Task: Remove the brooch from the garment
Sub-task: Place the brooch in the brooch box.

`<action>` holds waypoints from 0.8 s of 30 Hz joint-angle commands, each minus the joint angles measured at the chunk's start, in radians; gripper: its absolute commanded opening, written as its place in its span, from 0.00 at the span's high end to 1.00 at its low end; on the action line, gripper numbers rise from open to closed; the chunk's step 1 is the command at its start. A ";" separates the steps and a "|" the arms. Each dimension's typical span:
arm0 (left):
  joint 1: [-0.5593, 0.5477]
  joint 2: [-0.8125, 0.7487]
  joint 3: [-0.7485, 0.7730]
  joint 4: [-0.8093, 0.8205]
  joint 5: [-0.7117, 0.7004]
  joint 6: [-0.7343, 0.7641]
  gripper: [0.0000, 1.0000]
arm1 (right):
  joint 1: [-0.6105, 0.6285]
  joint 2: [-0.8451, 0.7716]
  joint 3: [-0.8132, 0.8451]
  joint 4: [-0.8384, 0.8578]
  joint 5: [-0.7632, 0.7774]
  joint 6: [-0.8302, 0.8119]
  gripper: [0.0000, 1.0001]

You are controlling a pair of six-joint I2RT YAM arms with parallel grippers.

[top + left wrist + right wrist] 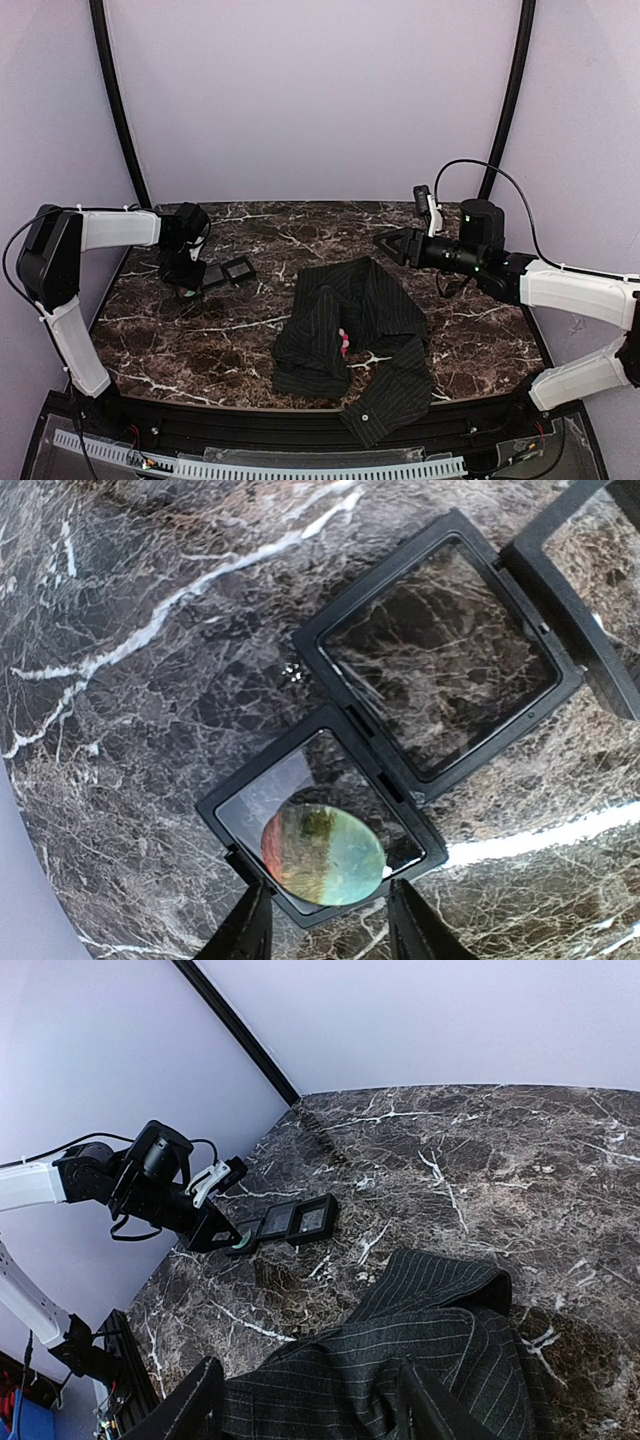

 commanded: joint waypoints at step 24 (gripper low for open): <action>-0.321 -0.232 0.135 0.187 0.466 0.034 0.01 | 0.128 -0.043 0.019 -0.405 0.222 -0.018 0.22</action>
